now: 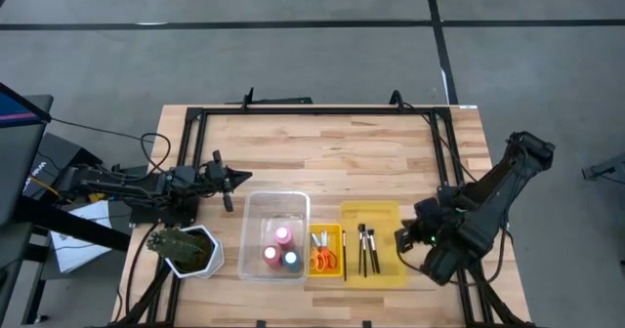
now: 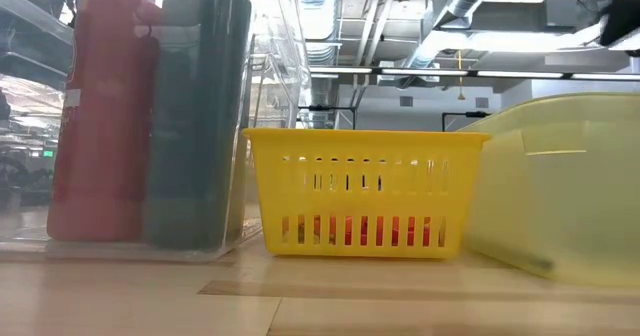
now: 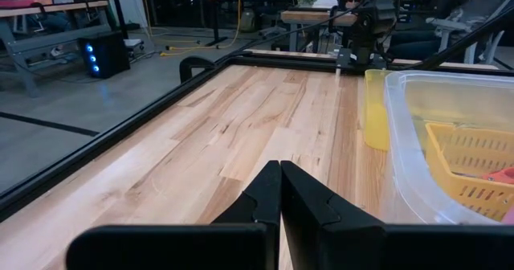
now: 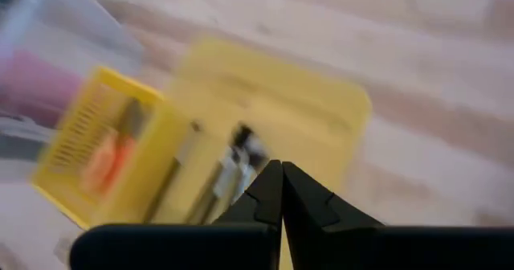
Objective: Pick & Place Paint Supplies
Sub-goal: Return to Home Position
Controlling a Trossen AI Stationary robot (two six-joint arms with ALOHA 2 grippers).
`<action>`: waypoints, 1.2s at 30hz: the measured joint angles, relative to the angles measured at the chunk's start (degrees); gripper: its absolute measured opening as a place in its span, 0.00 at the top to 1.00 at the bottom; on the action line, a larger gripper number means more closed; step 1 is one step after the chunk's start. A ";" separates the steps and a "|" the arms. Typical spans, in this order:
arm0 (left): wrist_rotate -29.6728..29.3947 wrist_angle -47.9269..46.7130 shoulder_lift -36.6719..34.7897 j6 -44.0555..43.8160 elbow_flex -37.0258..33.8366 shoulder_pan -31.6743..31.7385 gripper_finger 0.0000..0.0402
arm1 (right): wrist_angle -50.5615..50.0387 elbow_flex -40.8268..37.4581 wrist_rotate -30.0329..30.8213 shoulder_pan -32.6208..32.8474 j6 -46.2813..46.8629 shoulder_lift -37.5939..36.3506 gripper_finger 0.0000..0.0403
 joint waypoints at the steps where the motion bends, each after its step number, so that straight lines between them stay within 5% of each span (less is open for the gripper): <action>1: 0.00 0.00 0.01 0.00 0.00 0.01 1.00 | 0.41 0.00 1.63 -0.80 -2.14 -0.82 1.00; 8: 0.00 -0.01 0.02 0.00 0.00 0.01 1.00 | 10.64 0.00 7.78 -9.97 -27.16 -4.88 1.00; 18: 0.00 0.00 0.00 0.00 0.00 0.01 1.00 | 36.25 0.00 3.03 -23.60 -72.72 -6.97 1.00; 29: 0.00 0.05 0.00 0.00 0.00 0.00 1.00 | 67.45 -0.22 -30.69 -37.25 -110.86 -3.76 1.00; 36: 0.00 1.19 0.55 0.00 0.04 0.01 1.00 | 83.80 -6.10 -51.18 -41.44 -116.91 -2.08 1.00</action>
